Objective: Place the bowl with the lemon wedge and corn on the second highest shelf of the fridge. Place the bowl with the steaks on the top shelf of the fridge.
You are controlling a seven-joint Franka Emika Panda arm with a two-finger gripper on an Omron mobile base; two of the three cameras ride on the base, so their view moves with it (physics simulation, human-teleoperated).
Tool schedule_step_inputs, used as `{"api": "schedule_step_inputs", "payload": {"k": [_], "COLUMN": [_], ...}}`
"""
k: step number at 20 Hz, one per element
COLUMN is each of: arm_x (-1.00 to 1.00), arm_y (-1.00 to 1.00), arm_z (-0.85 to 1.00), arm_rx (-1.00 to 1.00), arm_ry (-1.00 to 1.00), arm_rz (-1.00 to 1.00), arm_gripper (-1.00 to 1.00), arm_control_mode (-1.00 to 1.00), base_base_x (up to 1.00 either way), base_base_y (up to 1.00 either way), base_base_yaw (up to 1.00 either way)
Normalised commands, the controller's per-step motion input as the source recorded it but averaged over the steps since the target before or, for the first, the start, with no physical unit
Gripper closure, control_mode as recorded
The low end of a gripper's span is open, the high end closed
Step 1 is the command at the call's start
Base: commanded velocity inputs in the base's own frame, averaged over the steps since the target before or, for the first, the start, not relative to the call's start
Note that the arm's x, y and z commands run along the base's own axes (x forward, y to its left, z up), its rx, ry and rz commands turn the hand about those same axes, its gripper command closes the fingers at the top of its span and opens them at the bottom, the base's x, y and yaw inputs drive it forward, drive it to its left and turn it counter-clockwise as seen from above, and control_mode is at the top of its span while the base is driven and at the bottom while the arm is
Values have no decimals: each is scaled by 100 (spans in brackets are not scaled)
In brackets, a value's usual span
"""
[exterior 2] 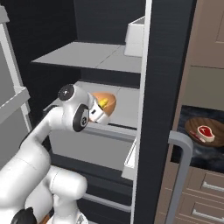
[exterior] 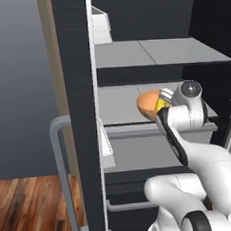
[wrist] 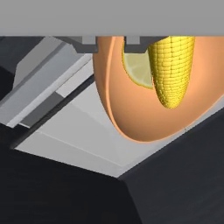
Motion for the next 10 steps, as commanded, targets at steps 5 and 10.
{"api": "schedule_step_inputs", "payload": {"k": [5, 10], "arm_x": [91, 81], "arm_y": [-28, -10], "arm_z": [-34, -30], "arm_rx": [6, -2], "arm_ry": [0, 3], "arm_rz": [-3, 0], "arm_gripper": [100, 100], "arm_control_mode": [-100, -100], "base_base_x": [0, 0], "base_base_y": [0, 0], "base_base_yaw": [0, 0]}}
